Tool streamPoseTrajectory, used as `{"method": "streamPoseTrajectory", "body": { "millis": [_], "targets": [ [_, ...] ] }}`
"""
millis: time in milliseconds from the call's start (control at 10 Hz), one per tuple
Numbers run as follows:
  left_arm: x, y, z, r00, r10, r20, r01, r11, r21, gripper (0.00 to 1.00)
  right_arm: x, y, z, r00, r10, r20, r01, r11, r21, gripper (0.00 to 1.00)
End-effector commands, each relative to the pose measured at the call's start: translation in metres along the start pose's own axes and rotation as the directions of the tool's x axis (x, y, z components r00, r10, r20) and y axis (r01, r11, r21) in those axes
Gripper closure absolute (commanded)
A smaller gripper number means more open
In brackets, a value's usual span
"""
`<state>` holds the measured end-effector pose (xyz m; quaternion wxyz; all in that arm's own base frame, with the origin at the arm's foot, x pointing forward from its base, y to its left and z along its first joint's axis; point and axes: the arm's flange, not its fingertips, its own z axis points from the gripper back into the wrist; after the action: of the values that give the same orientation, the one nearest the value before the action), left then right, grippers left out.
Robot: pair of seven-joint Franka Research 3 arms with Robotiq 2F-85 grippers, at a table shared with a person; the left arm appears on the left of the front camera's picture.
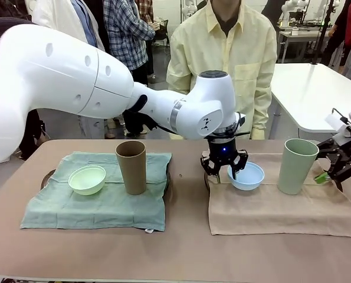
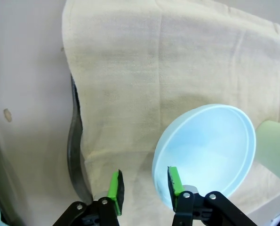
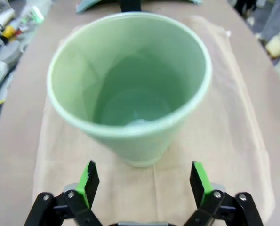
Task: Set up a tray with a mat and arrange the tableware.
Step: Place the Picnic Bowl and Reusable plastic cup back onto the Handle tray in front of the human's position.
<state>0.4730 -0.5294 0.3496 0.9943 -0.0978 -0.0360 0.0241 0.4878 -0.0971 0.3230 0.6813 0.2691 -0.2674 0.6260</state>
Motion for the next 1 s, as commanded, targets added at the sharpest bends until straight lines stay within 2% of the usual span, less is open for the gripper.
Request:
{"method": "streamPoseTrajectory", "body": {
  "millis": [0, 200, 300, 500, 600, 800, 900],
  "targets": [
    [-0.010, 0.007, 0.019, 1.000, -0.008, 0.013, 0.008, 0.999, 0.033, 0.34, -0.003, 0.005, 0.021, 0.995, -0.056, -0.080, 0.052, 0.997, -0.054, 0.00],
    [-0.019, 0.006, 0.040, 0.998, -0.058, 0.015, 0.056, 0.996, 0.068, 0.18, 0.004, 0.004, 0.053, 0.979, -0.185, -0.088, 0.174, 0.977, -0.120, 0.00],
    [-0.023, 0.006, 0.056, 0.996, -0.093, 0.005, 0.092, 0.991, 0.100, 0.18, 0.021, 0.004, 0.066, 0.952, -0.275, -0.132, 0.253, 0.954, -0.160, 0.00],
    [-0.034, 0.006, 0.097, 0.988, -0.157, 0.003, 0.154, 0.976, 0.155, 0.18, 0.075, 0.010, 0.086, 0.837, -0.479, -0.264, 0.406, 0.867, -0.288, 0.00],
    [-0.035, 0.009, 0.115, 0.986, -0.169, 0.004, 0.166, 0.971, 0.174, 0.18, 0.097, 0.010, 0.090, 0.783, -0.538, -0.312, 0.429, 0.831, -0.355, 0.00],
    [-0.037, 0.016, 0.161, 0.986, -0.164, 0.036, 0.154, 0.969, 0.195, 0.18, 0.133, 0.013, 0.082, 0.646, -0.643, -0.412, 0.447, 0.756, -0.478, 0.00],
    [-0.042, 0.017, 0.189, 0.985, -0.168, 0.048, 0.154, 0.965, 0.212, 0.18, 0.156, 0.020, 0.080, 0.617, -0.666, -0.420, 0.439, 0.734, -0.518, 0.00]
  ]
}}
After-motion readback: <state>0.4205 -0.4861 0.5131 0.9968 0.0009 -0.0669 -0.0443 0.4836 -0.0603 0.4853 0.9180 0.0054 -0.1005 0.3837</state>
